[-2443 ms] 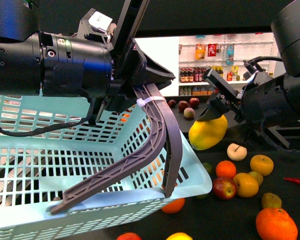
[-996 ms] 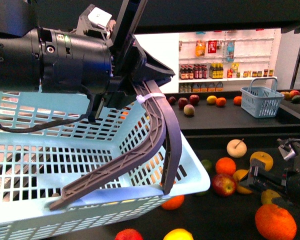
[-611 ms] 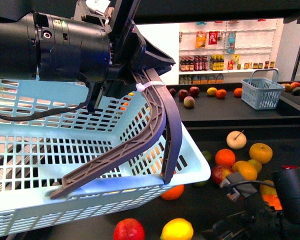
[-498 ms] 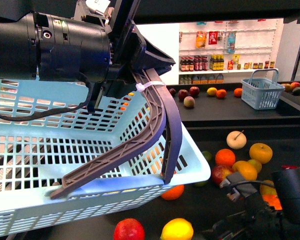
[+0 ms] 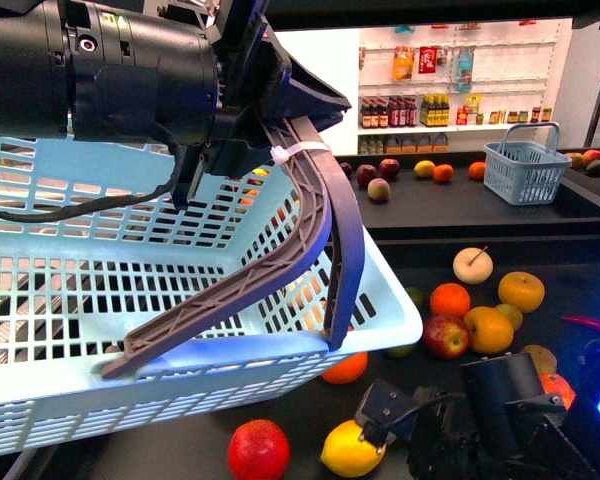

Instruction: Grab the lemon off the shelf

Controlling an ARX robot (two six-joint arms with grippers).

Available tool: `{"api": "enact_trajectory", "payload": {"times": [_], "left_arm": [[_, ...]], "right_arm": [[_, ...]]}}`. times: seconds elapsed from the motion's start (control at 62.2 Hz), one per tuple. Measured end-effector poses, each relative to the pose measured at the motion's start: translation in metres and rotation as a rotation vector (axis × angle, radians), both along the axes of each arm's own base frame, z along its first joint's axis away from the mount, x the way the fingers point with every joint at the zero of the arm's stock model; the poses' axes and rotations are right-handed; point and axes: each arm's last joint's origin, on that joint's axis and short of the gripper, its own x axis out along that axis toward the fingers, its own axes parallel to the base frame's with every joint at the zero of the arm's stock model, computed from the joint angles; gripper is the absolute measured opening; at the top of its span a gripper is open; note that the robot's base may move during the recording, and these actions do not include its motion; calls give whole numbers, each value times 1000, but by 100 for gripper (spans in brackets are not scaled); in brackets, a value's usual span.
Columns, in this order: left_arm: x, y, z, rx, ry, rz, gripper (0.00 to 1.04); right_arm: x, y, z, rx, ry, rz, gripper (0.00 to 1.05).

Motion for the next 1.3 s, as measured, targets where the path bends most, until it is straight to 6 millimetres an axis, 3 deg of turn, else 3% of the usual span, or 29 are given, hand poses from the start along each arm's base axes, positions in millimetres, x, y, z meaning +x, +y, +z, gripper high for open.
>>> {"api": "enact_trajectory", "payload": {"times": [0.209, 0.562, 1.302], "left_arm": [[0, 0, 0, 0, 0, 0, 7], [0, 0, 0, 0, 0, -1, 7], [0, 0, 0, 0, 0, -1, 7]], "right_arm": [[2, 2, -22, -116, -89, 160, 97], [26, 2, -30, -169, -216, 243, 97], [73, 12, -35, -254, -297, 139, 97]]}}
